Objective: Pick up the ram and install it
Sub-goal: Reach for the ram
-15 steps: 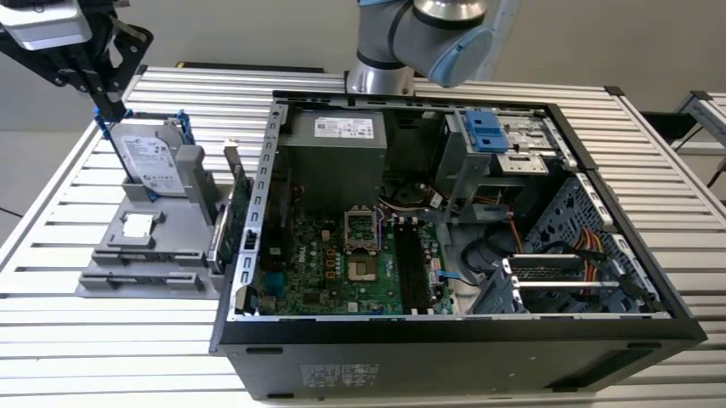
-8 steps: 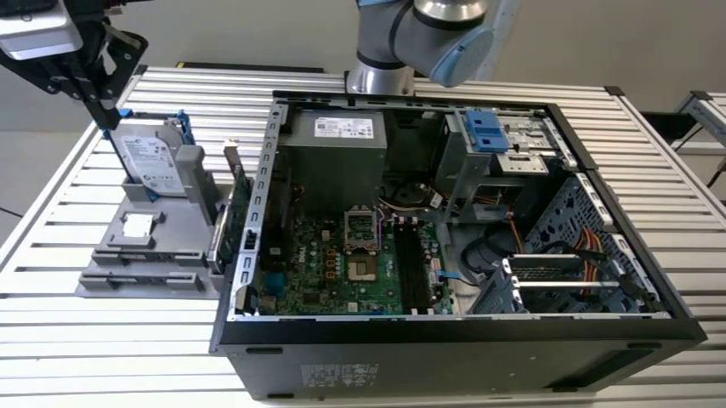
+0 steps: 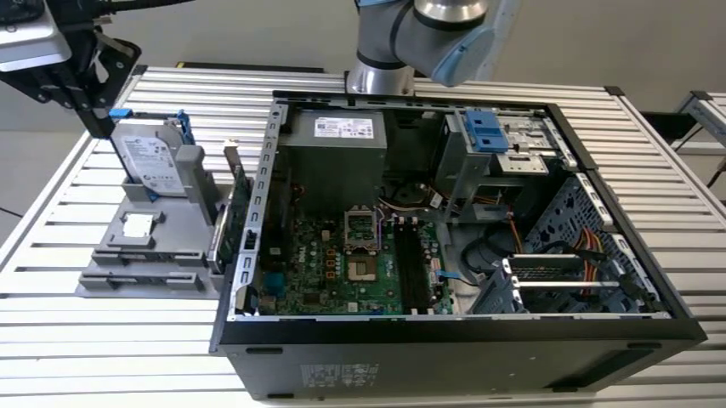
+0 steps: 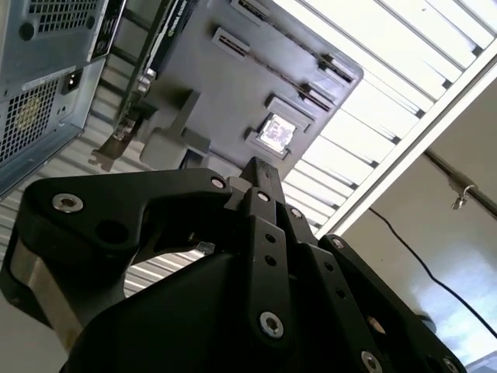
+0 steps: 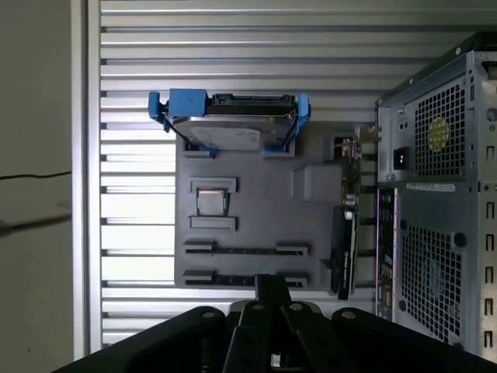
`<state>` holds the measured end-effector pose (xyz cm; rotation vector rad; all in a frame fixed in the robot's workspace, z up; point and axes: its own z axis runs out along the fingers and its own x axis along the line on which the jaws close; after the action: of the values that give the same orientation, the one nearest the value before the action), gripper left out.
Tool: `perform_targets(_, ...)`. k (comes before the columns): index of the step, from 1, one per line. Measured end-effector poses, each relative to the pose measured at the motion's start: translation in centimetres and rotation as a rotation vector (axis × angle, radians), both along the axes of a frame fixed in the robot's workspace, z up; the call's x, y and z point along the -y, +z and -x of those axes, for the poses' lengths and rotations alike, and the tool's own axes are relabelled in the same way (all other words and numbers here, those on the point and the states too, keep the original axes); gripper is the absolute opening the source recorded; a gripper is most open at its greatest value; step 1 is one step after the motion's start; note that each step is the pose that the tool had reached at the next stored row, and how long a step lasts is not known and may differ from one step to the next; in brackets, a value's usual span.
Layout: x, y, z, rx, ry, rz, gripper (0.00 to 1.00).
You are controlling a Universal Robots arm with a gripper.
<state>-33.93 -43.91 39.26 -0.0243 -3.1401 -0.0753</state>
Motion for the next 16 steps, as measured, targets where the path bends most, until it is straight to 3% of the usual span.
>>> perform_targets(16, 2.31, 0.00, 0.35, 0.0000, -0.005, -0.0001, 0.00)
